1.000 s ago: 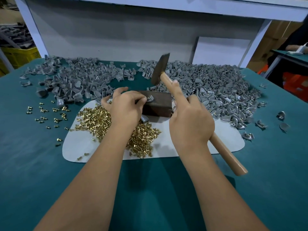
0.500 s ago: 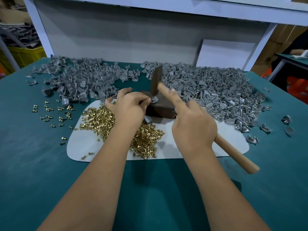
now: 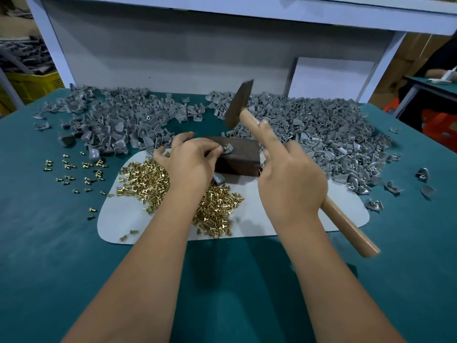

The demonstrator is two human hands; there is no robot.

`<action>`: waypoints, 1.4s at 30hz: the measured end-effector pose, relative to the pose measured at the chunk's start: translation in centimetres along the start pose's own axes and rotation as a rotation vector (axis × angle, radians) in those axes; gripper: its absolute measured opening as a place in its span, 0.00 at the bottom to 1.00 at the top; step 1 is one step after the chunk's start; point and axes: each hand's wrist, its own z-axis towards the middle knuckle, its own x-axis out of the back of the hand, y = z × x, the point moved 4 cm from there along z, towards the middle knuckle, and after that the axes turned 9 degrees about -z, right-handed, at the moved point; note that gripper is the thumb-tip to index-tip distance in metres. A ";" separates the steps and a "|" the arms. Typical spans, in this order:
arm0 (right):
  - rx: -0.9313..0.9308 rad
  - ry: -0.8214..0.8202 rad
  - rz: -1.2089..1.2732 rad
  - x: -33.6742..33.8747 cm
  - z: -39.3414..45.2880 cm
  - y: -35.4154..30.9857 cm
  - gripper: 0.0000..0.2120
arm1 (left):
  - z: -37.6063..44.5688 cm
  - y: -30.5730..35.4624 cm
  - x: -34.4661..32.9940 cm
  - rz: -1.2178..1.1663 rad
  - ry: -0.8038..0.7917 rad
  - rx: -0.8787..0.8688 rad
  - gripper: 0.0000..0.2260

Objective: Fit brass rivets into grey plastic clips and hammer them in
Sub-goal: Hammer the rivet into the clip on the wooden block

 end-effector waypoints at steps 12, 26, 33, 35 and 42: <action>0.051 0.063 -0.002 0.5 0.2 -0.3 0.30 | -0.4 0.6 0.1 0.126 0.000 -0.070 0.06; 0.064 -0.268 -0.154 -1.3 0.4 0.2 0.31 | -0.2 0.4 0.3 0.056 -0.073 -0.030 0.05; -0.116 -0.234 -0.026 -2.1 0.7 2.6 0.27 | -0.1 0.5 0.3 0.090 -0.113 -0.023 0.06; -0.179 -0.202 -0.043 -2.1 0.9 3.8 0.25 | -0.1 0.5 0.4 0.017 -0.136 0.010 0.05; -0.293 -0.310 -0.123 -3.4 0.7 6.3 0.20 | -0.4 0.8 0.6 -0.225 -0.231 0.064 0.07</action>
